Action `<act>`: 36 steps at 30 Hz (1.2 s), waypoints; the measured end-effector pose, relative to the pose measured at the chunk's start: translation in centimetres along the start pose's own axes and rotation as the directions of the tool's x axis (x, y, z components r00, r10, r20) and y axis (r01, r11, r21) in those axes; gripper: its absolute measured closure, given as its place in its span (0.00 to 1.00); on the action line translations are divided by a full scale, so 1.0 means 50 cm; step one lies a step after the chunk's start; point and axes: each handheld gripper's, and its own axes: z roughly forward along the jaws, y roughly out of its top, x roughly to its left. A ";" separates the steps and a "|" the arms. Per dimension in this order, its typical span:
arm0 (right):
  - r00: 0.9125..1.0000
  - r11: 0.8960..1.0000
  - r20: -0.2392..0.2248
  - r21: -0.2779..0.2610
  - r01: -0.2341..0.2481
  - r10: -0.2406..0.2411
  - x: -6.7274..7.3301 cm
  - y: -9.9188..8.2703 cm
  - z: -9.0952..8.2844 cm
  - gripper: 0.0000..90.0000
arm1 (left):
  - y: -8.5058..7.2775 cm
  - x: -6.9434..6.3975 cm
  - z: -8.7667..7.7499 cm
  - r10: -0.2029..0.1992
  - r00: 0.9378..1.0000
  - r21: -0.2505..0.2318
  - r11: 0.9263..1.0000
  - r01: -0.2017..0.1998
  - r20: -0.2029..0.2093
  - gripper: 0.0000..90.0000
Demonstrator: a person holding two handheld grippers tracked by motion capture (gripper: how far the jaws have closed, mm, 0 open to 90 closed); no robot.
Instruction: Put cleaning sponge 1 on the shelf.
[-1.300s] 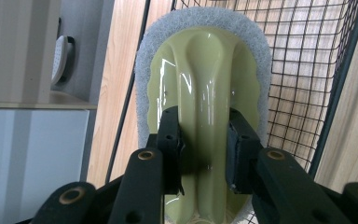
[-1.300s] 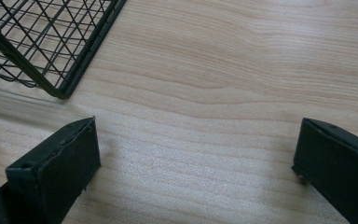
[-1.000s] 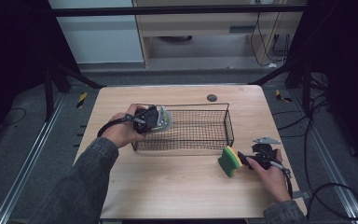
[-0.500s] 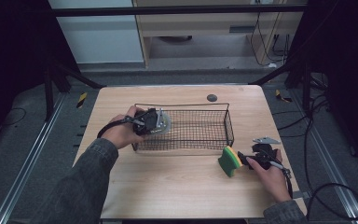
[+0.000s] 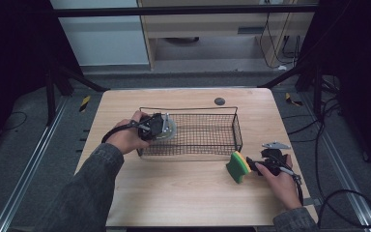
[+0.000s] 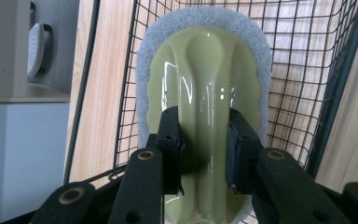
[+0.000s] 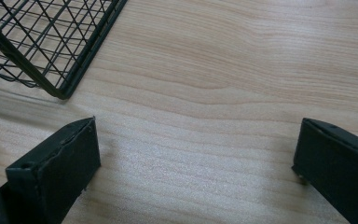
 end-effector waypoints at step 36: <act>1.000 1.000 -0.004 -0.001 0.009 -0.009 0.000 0.000 0.000 0.01 | -0.008 0.014 0.071 -0.062 0.994 0.037 0.998 0.059 0.092 0.78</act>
